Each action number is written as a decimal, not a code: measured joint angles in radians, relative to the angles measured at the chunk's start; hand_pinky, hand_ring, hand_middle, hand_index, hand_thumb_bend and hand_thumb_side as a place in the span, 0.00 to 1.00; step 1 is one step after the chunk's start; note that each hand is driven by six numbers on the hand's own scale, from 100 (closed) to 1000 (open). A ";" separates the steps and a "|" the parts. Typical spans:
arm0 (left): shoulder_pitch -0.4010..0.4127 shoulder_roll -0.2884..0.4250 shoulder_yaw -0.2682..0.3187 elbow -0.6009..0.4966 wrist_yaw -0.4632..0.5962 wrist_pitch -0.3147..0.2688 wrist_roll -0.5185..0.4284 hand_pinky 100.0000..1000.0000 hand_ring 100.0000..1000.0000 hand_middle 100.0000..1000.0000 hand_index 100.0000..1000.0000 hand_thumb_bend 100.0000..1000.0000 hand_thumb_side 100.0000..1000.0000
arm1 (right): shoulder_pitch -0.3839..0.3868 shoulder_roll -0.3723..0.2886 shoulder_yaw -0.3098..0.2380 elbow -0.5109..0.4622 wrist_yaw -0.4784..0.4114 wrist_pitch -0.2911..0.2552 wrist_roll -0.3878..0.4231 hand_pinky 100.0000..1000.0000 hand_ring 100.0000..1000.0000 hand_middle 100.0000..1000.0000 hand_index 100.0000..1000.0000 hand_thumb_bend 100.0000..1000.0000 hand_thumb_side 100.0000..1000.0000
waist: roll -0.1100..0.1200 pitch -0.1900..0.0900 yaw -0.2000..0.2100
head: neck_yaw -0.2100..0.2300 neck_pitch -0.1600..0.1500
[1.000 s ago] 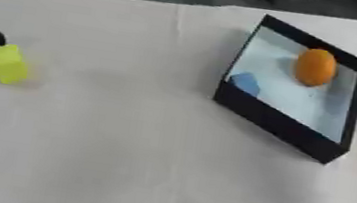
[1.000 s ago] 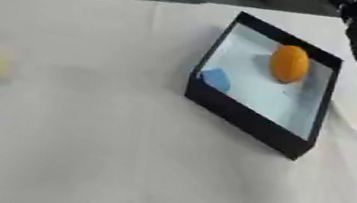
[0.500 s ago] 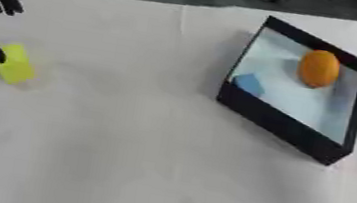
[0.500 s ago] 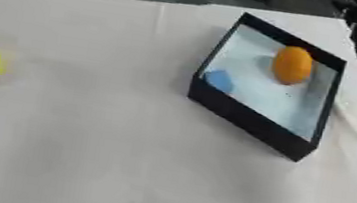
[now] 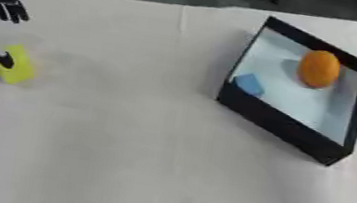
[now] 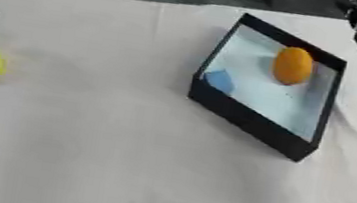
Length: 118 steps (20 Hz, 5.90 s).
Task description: Pick up the objects with one hand, pass them to the other hand, and then place them into the box on the other side of the table.
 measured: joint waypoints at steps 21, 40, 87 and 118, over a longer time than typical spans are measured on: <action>0.008 -0.026 0.063 0.129 -0.100 0.123 0.097 0.91 0.89 0.80 0.85 0.76 0.15 | 0.000 0.001 0.000 0.001 0.020 0.001 0.006 1.00 1.00 1.00 1.00 0.00 0.46 | 0.000 0.000 -0.004 | -0.001 -0.008; 0.017 -0.066 0.058 0.165 -0.101 0.106 0.100 0.89 0.86 0.75 0.70 0.53 0.02 | 0.000 0.010 0.000 0.006 0.027 0.002 0.007 1.00 1.00 1.00 1.00 0.00 0.46 | 0.000 0.000 -0.007 | 0.008 -0.009; 0.368 -0.231 0.015 -0.612 0.646 0.110 0.876 0.82 0.56 0.50 0.54 0.00 0.02 | -0.240 -0.084 0.131 0.062 0.504 -0.109 0.267 1.00 1.00 1.00 1.00 0.00 0.17 | -0.008 0.000 -0.002 | -0.033 -0.025; 0.448 -0.403 -0.082 -0.615 0.561 -0.133 1.003 0.81 0.57 0.50 0.53 0.00 0.06 | -0.317 0.075 0.318 0.125 0.742 -0.269 0.539 1.00 1.00 1.00 1.00 0.00 0.12 | -0.020 0.000 -0.004 | -0.069 -0.016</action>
